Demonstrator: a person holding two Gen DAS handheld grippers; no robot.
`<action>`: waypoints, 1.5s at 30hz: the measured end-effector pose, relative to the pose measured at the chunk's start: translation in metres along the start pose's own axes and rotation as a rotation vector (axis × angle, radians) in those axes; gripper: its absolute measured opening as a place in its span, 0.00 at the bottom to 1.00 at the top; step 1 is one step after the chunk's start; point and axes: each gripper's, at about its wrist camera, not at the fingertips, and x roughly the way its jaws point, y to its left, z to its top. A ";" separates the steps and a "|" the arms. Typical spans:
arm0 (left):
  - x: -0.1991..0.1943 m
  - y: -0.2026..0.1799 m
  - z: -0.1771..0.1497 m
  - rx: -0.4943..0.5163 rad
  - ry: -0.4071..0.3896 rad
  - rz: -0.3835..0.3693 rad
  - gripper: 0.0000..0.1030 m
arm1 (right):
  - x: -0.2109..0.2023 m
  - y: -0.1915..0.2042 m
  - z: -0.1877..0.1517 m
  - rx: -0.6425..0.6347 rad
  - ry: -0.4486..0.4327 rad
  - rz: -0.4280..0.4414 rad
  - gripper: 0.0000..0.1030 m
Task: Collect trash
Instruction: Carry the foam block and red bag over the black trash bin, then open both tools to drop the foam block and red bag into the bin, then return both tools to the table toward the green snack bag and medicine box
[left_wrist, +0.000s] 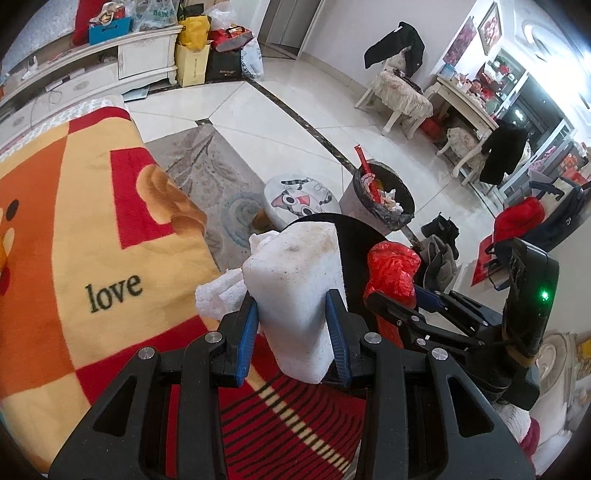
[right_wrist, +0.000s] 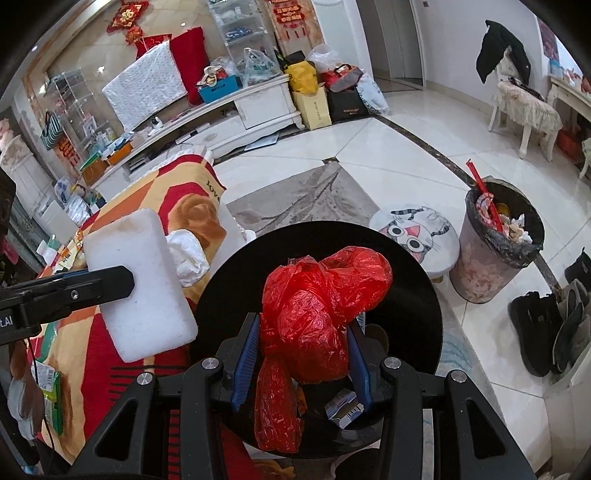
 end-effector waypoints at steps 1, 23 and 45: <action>0.001 0.000 0.000 -0.002 0.002 -0.001 0.33 | 0.001 -0.001 0.001 0.001 0.001 -0.001 0.41; 0.017 0.006 -0.001 -0.062 0.060 -0.058 0.53 | 0.008 -0.017 -0.001 0.051 0.020 -0.026 0.66; -0.079 0.058 -0.067 -0.096 -0.027 0.037 0.53 | -0.013 0.055 0.003 -0.048 -0.003 0.051 0.66</action>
